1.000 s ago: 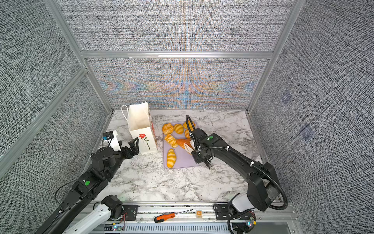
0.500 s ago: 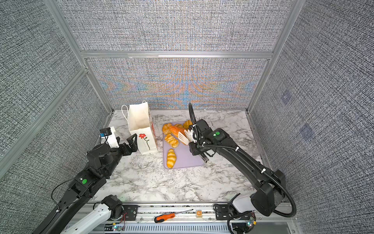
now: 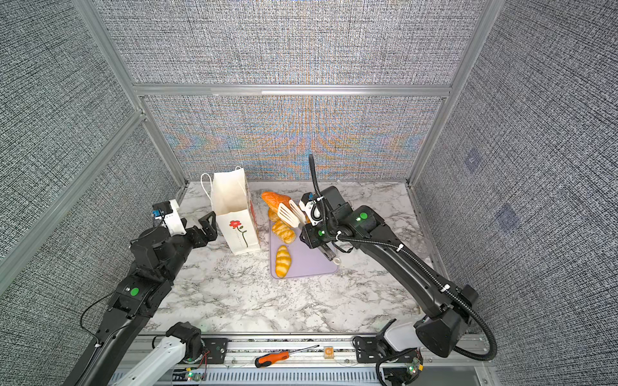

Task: Pack bread into a paper bag
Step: Place the bread in the paper bag.

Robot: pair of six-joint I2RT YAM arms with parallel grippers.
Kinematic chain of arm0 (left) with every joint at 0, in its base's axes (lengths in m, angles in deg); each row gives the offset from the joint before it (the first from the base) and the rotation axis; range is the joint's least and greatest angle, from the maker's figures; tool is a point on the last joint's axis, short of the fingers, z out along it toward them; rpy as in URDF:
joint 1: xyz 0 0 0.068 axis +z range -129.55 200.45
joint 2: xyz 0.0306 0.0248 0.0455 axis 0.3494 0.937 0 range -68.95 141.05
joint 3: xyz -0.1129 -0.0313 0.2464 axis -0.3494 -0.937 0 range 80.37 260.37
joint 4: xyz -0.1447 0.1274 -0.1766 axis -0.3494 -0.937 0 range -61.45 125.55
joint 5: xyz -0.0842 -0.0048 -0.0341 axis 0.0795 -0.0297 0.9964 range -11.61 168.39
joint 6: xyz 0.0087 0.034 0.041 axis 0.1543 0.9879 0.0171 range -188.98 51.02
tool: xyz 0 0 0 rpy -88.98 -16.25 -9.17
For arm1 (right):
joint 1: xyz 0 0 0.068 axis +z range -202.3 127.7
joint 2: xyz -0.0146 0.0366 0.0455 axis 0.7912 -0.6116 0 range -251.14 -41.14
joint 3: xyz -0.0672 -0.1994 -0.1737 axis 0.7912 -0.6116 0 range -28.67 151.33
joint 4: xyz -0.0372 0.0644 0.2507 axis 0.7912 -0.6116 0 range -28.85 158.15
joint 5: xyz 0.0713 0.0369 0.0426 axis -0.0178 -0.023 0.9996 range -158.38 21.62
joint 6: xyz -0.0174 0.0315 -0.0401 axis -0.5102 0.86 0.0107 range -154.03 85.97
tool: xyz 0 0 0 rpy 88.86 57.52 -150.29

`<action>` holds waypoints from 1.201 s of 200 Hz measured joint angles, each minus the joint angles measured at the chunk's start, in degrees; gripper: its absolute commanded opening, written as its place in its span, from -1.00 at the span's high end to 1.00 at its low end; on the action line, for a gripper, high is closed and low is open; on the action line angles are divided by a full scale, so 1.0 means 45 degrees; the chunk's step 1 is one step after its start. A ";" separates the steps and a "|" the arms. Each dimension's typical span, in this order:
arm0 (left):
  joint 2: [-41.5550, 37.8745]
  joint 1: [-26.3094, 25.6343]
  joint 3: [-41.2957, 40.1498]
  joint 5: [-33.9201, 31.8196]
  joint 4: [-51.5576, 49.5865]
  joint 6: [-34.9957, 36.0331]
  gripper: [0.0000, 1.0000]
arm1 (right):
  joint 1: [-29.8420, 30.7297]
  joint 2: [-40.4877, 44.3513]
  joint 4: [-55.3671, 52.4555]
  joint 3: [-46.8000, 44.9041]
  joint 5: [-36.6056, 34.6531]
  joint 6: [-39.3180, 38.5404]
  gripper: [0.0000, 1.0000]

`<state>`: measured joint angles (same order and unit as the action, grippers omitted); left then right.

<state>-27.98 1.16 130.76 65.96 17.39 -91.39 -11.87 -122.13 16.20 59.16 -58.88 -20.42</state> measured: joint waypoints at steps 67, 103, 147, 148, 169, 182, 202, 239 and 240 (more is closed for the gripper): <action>0.0520 0.1049 0.0248 0.0967 -0.0073 0.0219 -0.99 | 0.0869 -0.0665 0.1054 0.1579 0.0908 0.0189 0.33; 0.0559 0.1773 0.0238 0.1579 -0.0073 0.0219 -0.99 | 0.1243 -0.1515 0.1564 0.2438 0.1564 0.0204 0.33; 0.0602 0.2769 0.0126 0.2472 -0.0073 0.0257 -0.99 | 0.1554 -0.2560 0.2346 0.3395 0.2336 0.0291 0.33; 0.0607 0.2793 0.0117 0.2492 -0.0073 0.0257 -0.99 | 0.1569 -0.2594 0.2361 0.3419 0.2361 0.0291 0.33; 0.0612 0.3094 -0.0039 0.2875 -0.0073 0.0238 -0.99 | 0.1651 -0.3147 0.2667 0.3900 0.2667 0.0389 0.33; 0.0612 0.3177 -0.0107 0.3079 -0.0073 0.0214 -0.99 | 0.1676 -0.3483 0.2895 0.4158 0.2769 0.0495 0.34; 0.0607 0.3235 -0.0126 0.3196 -0.0073 0.0219 -0.99 | 0.1676 -0.4002 0.3060 0.4571 0.2914 0.0529 0.33; 0.0539 0.3303 -0.0131 0.3235 -0.0078 0.0243 -0.99 | 0.1579 -0.5158 0.3206 0.5566 0.2987 0.0617 0.33; 0.0534 0.3303 -0.0131 0.3235 -0.0078 0.0243 -0.99 | 0.1574 -0.5178 0.3206 0.5581 0.2987 0.0617 0.33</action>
<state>-25.58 16.02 130.17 80.52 17.04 -90.30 -4.79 -145.43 30.63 84.27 -45.44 -17.65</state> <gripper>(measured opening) 0.994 0.335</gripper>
